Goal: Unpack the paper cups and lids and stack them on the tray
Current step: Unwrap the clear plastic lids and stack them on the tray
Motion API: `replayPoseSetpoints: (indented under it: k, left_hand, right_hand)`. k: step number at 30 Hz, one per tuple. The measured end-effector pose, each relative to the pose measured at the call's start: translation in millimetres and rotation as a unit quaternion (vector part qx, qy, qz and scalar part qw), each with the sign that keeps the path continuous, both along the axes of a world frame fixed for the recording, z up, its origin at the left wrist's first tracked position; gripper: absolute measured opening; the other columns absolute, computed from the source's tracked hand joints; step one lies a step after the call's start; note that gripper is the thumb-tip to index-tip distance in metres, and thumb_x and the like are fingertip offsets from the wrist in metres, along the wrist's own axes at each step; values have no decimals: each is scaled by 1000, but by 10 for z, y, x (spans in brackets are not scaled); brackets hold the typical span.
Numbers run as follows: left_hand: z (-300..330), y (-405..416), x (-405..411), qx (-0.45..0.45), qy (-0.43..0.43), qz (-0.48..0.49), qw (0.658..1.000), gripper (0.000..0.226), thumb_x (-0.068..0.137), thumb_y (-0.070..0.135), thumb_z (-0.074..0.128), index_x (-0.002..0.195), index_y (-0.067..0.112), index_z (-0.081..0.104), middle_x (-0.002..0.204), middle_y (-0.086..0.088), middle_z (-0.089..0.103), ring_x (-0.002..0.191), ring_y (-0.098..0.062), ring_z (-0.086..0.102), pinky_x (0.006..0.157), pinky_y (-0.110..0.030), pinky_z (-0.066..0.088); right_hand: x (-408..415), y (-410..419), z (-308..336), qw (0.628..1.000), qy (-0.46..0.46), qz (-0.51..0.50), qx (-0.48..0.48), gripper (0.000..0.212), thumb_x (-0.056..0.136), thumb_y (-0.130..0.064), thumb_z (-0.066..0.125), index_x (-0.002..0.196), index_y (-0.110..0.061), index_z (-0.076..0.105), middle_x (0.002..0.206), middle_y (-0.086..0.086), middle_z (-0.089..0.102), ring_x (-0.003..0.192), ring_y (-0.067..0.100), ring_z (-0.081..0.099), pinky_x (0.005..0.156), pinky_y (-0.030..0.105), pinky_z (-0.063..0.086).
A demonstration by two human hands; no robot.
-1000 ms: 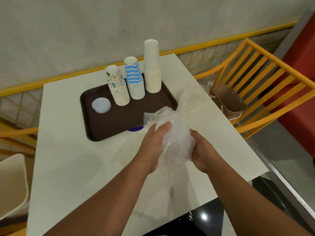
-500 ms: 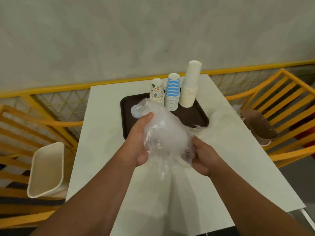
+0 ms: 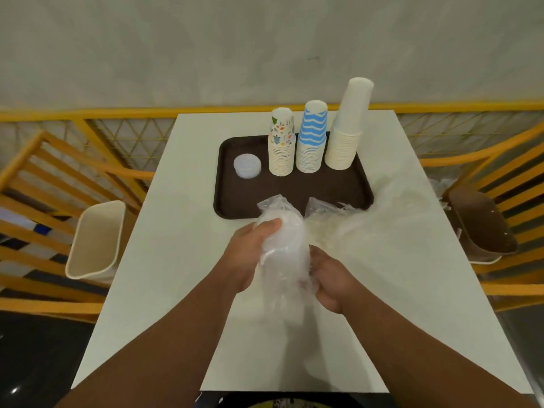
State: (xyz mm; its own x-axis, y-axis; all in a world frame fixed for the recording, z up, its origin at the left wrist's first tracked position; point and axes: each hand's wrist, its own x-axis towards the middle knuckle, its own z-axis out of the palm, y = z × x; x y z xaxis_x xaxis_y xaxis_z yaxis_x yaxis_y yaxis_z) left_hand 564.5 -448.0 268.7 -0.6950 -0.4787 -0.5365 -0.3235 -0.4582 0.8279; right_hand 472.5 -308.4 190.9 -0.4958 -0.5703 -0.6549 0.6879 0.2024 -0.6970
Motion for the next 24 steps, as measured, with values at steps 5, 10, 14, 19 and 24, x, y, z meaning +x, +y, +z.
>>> replayPoseSetpoints:
  k: [5, 10, 14, 19, 24]
  left_hand:
    - [-167, 5, 55, -75, -33, -43, 996, 14, 92, 39, 62, 101, 30, 65, 103, 3, 70, 97, -18, 67, 85, -33, 54]
    - [-266, 4, 132, -117, -67, -89, 987, 41, 91, 48, 59, 126, 26, 60, 116, 1, 66, 105, -19, 64, 100, -42, 50]
    - [-269, -24, 179, -164, -77, -122, 976, 46, 88, 54, 61, 126, 28, 61, 120, 3, 66, 107, -19, 64, 99, -42, 51]
    - [-198, -27, 138, -171, -61, -125, 976, 36, 93, 46, 59, 122, 26, 63, 117, 6, 68, 105, -15, 65, 98, -36, 52]
    - [-127, -21, 137, -175, -36, -125, 976, 28, 97, 41, 53, 116, 28, 67, 108, 11, 71, 103, -9, 66, 101, -37, 49]
  right_hand:
    - [71, -7, -151, 997, 46, 62, 23, 25, 102, -27, 49, 120, -22, 66, 115, 4, 71, 107, 29, 67, 99, 47, 51]
    - [180, -13, -179, 973, 174, 120, 87, 27, 99, -21, 46, 100, -25, 73, 98, 0, 74, 96, 29, 69, 89, 44, 56]
    - [169, -24, -210, 937, 275, 136, 164, 29, 95, -25, 43, 89, -25, 72, 90, -5, 72, 89, 22, 68, 84, 42, 58]
    - [119, 32, -237, 956, 230, 88, 158, 30, 97, -31, 44, 97, -30, 74, 97, -7, 74, 94, 20, 68, 84, 35, 57]
    - [112, 64, -198, 959, 230, 77, 150, 29, 97, -35, 45, 101, -30, 73, 101, -7, 73, 99, 21, 67, 93, 41, 54]
